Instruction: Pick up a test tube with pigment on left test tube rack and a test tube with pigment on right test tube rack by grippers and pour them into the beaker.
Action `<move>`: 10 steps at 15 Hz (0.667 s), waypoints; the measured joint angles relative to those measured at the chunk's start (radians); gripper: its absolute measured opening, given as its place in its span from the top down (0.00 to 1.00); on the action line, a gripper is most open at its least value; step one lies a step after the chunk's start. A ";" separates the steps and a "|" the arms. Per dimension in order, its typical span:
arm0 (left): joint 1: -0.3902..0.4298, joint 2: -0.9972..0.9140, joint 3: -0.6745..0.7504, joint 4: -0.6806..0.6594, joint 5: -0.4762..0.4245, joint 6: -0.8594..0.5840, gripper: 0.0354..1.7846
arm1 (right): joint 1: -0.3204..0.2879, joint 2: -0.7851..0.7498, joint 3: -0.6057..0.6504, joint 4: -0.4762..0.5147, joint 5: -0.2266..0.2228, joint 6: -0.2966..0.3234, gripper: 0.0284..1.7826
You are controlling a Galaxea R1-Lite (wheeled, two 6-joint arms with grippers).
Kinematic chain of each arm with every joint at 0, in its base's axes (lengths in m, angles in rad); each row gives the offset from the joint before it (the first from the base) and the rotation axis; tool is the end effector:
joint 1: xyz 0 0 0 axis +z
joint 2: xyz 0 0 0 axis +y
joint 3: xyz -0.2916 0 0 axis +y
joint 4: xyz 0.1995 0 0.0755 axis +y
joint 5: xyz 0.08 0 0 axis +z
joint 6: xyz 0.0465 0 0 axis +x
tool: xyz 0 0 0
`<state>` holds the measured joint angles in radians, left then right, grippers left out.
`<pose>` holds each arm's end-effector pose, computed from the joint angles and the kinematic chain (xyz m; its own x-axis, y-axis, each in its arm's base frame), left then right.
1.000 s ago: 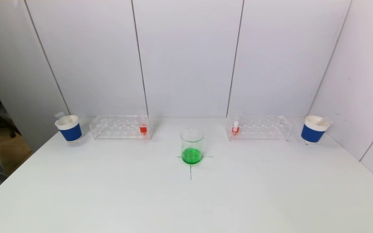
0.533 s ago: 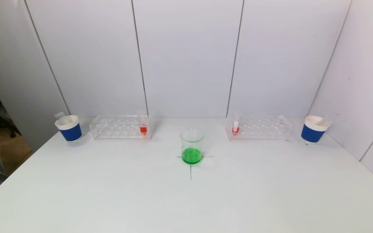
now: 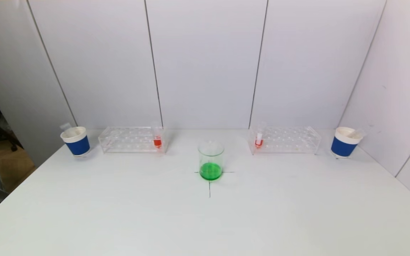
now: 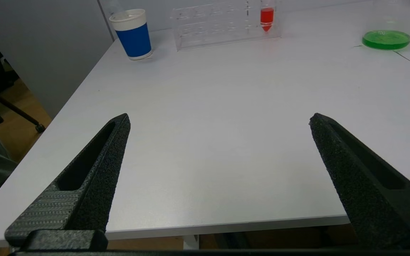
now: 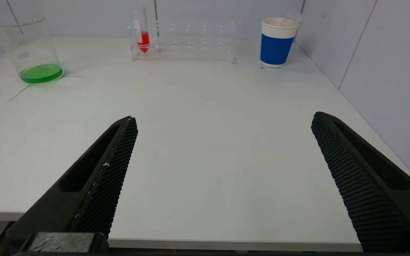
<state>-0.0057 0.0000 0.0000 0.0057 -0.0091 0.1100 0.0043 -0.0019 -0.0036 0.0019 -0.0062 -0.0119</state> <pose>0.0344 -0.0006 0.0748 0.9999 -0.0148 -0.0057 0.0153 0.9938 0.1097 0.0340 -0.0001 0.0765 1.0000 -0.0019 0.0036 0.0019 0.9999 -0.0119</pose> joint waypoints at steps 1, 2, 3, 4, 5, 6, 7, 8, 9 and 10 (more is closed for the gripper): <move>0.000 0.000 0.000 0.000 0.000 0.000 0.01 | 0.000 0.000 0.000 0.000 0.000 0.000 0.00; 0.000 0.000 0.000 0.000 0.000 0.000 0.01 | 0.000 0.000 0.000 0.000 0.000 0.000 0.00; 0.000 0.000 0.000 0.000 0.000 0.000 0.01 | 0.000 0.000 0.000 0.000 0.000 0.000 0.00; 0.000 0.000 0.000 0.000 0.000 0.000 0.01 | 0.000 0.000 0.000 0.000 0.000 0.000 0.00; 0.000 0.000 0.000 0.000 0.000 0.000 0.01 | 0.000 0.000 0.000 0.000 0.000 0.000 0.00; 0.000 0.000 0.000 0.000 0.000 0.000 0.01 | 0.000 0.000 0.000 0.000 0.000 0.000 0.00; 0.000 0.000 0.000 0.000 0.000 0.000 0.01 | 0.000 0.000 0.000 0.000 0.000 0.000 0.00; 0.000 0.000 0.000 0.000 0.000 0.000 0.01 | 0.000 0.000 0.000 0.000 0.000 0.000 0.00; 0.000 0.000 0.000 0.000 0.000 0.000 0.01 | 0.000 0.000 0.000 0.000 0.000 0.000 0.00; 0.000 0.000 0.000 0.000 0.000 0.000 0.01 | 0.000 0.000 0.000 0.000 0.000 0.000 0.00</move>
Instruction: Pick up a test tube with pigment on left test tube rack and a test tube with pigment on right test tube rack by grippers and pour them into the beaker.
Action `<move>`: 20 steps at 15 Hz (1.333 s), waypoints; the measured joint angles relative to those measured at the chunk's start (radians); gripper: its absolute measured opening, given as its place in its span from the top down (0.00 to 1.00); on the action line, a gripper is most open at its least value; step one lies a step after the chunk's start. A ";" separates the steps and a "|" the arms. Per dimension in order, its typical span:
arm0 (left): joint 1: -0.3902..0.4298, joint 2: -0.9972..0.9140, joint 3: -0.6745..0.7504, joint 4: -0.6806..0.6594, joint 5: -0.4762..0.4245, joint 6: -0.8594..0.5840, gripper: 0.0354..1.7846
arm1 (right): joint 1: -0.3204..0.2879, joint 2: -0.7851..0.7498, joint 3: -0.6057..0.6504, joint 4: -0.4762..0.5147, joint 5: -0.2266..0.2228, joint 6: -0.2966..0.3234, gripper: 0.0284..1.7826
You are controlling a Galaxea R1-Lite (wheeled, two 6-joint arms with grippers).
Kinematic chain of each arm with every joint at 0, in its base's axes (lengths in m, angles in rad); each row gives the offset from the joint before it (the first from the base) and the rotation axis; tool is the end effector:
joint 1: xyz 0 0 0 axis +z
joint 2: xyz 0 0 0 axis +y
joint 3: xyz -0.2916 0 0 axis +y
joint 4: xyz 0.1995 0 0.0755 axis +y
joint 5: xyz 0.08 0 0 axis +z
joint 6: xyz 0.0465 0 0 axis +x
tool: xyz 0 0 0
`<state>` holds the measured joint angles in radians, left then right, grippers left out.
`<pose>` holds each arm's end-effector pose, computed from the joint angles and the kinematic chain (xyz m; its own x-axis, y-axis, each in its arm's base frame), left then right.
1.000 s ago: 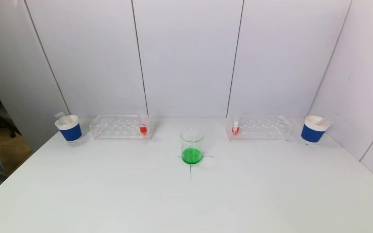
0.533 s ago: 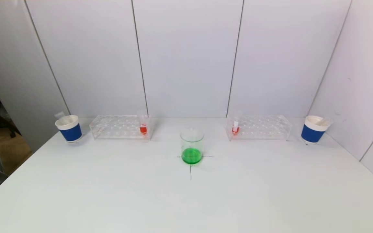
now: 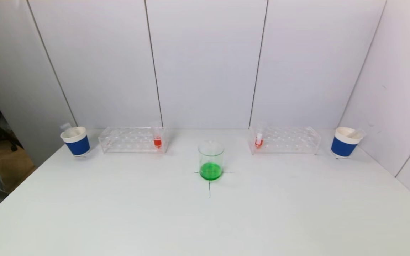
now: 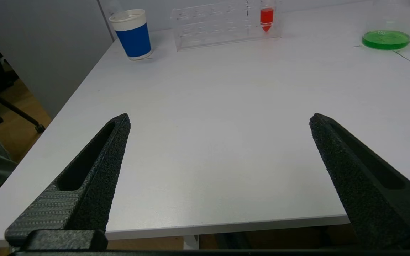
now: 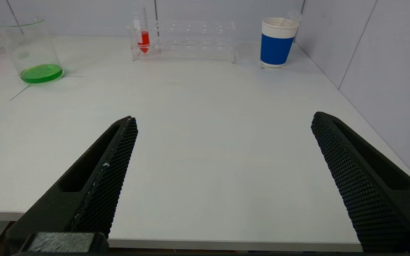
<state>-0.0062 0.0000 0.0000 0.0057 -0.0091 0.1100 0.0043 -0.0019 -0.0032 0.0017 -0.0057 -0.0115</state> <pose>0.0344 -0.0006 0.0748 0.9999 -0.0153 -0.0057 0.0158 0.9938 0.1097 0.0340 -0.0001 0.0764 1.0000 -0.0014 0.0034 0.0014 0.9999 -0.0115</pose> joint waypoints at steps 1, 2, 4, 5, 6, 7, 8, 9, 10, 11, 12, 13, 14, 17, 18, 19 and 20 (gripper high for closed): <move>0.000 0.000 0.000 0.000 0.000 0.000 0.01 | 0.000 0.000 0.000 0.000 0.000 0.000 0.00; 0.000 0.000 0.000 0.000 0.000 0.000 0.01 | 0.000 0.000 0.000 0.000 0.000 0.000 0.00; 0.000 0.000 0.000 0.000 0.000 0.000 0.01 | 0.000 0.000 0.000 0.000 0.000 0.000 0.00; 0.000 0.000 0.000 0.000 0.000 0.000 0.01 | 0.000 0.000 0.000 0.000 0.000 0.000 0.00; 0.000 0.000 0.000 0.000 0.000 0.000 0.01 | 0.000 0.000 0.000 0.000 0.000 0.000 0.00; 0.000 0.000 0.000 0.000 0.000 0.000 0.01 | 0.000 0.000 0.000 0.000 0.000 0.000 0.00; 0.000 0.000 0.000 0.000 0.000 0.000 0.01 | 0.000 0.000 0.000 0.000 0.000 0.000 0.00; 0.000 0.000 0.000 0.000 0.000 0.000 0.01 | 0.000 0.000 0.000 0.000 0.000 0.000 0.00; 0.000 0.000 0.000 0.000 0.000 0.000 0.01 | 0.000 0.000 0.000 0.000 0.000 0.000 0.00; 0.000 0.000 0.000 0.000 0.000 0.000 0.01 | 0.000 0.000 0.000 0.000 0.000 0.000 0.00; 0.000 0.000 0.000 0.000 0.000 0.000 0.01 | 0.000 0.000 0.000 0.000 0.000 0.000 0.00; 0.000 0.000 0.000 0.000 0.000 0.000 0.01 | 0.000 0.000 0.000 0.000 0.000 0.000 0.00; 0.000 0.000 0.000 0.000 0.000 0.000 0.01 | 0.000 0.000 0.000 0.000 0.000 -0.001 0.00; 0.000 0.000 0.000 0.000 0.000 0.000 0.01 | 0.000 0.000 0.000 0.000 -0.002 0.000 0.00; 0.000 0.000 0.000 0.000 0.000 0.000 0.01 | 0.000 0.000 0.000 0.000 -0.002 0.000 0.00; 0.000 0.000 0.000 0.000 0.000 0.000 0.01 | 0.000 0.000 0.000 0.000 -0.001 0.000 0.00; 0.000 0.000 0.000 0.000 0.000 0.000 0.01 | 0.000 0.000 0.000 0.000 -0.001 0.000 0.00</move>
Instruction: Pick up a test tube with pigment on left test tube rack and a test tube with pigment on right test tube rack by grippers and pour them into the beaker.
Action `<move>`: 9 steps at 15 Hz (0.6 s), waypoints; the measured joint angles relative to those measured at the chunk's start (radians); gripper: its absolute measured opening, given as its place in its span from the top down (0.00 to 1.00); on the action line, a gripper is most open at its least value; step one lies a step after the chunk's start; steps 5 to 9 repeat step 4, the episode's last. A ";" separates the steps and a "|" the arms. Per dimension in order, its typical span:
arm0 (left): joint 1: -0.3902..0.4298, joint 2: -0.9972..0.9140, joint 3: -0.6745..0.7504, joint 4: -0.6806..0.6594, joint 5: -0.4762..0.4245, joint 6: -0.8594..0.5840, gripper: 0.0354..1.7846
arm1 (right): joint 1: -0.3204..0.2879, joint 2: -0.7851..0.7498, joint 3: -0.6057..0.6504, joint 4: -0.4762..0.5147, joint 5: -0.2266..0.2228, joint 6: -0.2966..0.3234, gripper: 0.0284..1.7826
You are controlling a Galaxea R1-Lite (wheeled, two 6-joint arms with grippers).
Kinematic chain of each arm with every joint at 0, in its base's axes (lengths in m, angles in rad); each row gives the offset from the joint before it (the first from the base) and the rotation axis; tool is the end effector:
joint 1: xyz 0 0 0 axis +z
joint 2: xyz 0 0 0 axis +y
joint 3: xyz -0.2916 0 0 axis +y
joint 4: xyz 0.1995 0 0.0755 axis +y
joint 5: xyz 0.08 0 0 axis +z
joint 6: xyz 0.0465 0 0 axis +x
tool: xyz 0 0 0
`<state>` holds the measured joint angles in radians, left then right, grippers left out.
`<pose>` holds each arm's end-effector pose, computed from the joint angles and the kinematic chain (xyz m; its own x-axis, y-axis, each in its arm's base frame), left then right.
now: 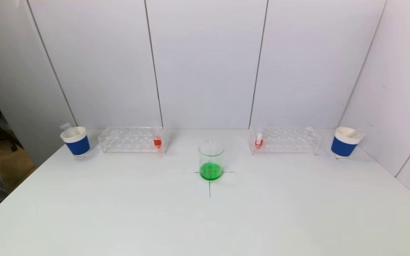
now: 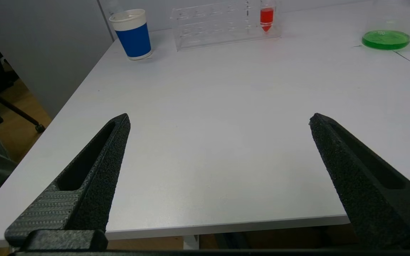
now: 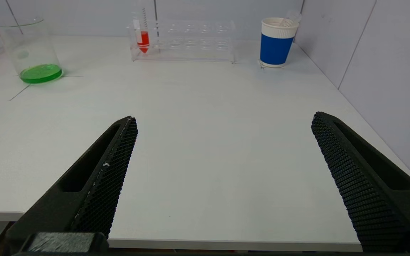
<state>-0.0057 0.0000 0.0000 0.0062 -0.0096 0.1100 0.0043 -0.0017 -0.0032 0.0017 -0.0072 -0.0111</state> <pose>0.0344 -0.0006 0.0747 0.9999 -0.0153 -0.0062 0.0159 0.9938 0.1097 0.0340 -0.0002 0.0764 1.0000 -0.0029 0.0032 0.0029 0.9999 -0.0111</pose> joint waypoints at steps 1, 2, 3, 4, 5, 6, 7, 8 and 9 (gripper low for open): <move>0.000 0.000 0.000 0.000 0.000 0.000 0.01 | 0.000 0.000 0.000 0.001 -0.001 0.004 0.00; 0.000 0.000 0.000 0.000 0.000 0.000 0.01 | 0.000 0.000 0.000 0.001 -0.002 0.008 0.00; 0.000 0.000 0.000 0.000 0.001 0.000 0.01 | 0.000 0.000 -0.001 0.001 -0.001 0.011 0.00; 0.000 0.000 0.000 0.000 0.000 0.000 0.01 | 0.000 0.000 -0.001 0.000 -0.001 0.010 0.00; 0.000 0.000 0.000 0.000 0.000 0.000 0.01 | 0.000 0.000 -0.001 0.000 -0.001 0.010 0.00; 0.000 0.000 0.000 0.000 0.000 0.000 0.01 | 0.000 0.000 -0.001 0.000 -0.001 0.010 0.00; 0.000 0.000 0.000 0.000 0.000 0.000 0.01 | 0.000 0.000 -0.001 0.000 -0.001 0.010 0.00; 0.000 0.000 0.000 0.000 0.000 0.000 0.01 | 0.000 0.000 -0.001 0.000 -0.001 0.010 0.00; 0.000 0.000 0.000 0.000 0.000 0.000 0.01 | 0.000 0.000 -0.001 0.000 -0.001 0.010 0.00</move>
